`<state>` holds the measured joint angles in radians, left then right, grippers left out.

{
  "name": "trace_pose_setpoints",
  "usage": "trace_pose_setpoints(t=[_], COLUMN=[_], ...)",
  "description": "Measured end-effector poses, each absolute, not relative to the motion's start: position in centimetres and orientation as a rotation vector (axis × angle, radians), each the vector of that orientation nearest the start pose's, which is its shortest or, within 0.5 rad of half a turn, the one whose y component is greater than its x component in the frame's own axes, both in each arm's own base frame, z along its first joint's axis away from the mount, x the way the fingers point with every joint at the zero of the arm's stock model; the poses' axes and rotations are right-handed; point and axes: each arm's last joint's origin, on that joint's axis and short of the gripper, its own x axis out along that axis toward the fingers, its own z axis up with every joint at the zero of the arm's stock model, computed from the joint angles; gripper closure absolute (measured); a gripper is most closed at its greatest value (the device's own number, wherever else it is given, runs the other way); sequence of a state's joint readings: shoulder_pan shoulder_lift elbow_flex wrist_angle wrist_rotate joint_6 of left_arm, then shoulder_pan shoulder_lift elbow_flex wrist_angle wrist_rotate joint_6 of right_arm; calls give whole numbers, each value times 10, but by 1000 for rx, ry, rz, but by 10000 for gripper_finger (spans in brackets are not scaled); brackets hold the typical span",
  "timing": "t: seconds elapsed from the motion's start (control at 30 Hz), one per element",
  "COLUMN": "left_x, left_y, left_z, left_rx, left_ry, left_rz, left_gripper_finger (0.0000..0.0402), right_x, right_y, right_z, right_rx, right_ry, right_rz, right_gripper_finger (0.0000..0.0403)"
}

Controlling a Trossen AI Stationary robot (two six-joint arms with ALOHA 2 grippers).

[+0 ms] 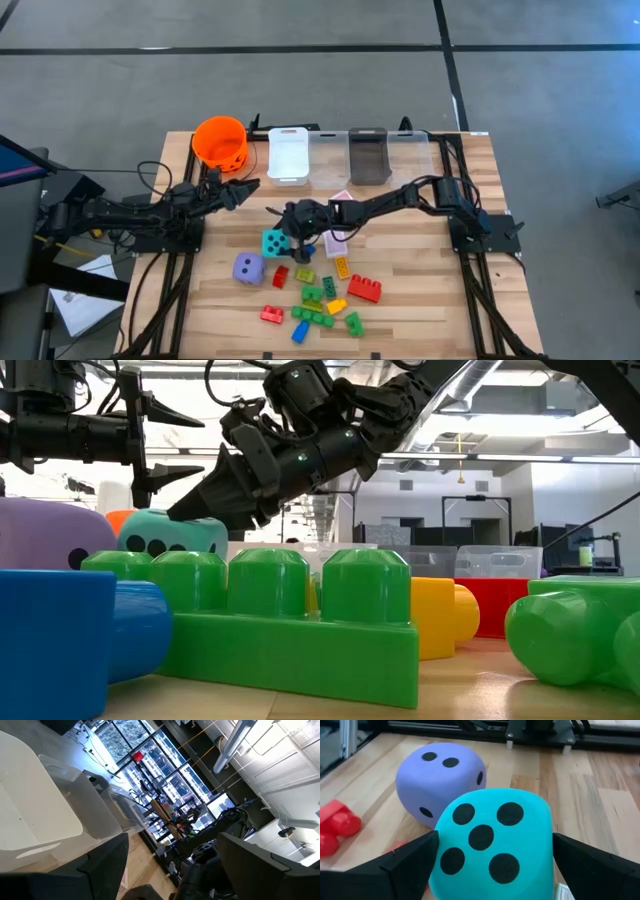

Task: Pick & Place Toys
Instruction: Put the blue dice into the left transparent bin

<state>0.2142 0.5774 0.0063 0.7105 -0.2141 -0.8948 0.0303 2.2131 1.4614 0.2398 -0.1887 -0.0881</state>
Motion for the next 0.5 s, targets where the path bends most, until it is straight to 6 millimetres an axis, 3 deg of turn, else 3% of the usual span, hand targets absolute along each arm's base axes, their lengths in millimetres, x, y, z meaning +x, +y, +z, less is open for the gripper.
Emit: trace_pose_setpoints(t=[0.5], left_x=[128], left_y=[34], left_z=[179], left_rx=[-879], left_ry=[-324], left_rz=[340], left_gripper_finger=[103], right_x=[480], right_y=[22], right_z=[143], right_rx=[-60], right_ry=[529], right_rz=[246], right_gripper_finger=[4])
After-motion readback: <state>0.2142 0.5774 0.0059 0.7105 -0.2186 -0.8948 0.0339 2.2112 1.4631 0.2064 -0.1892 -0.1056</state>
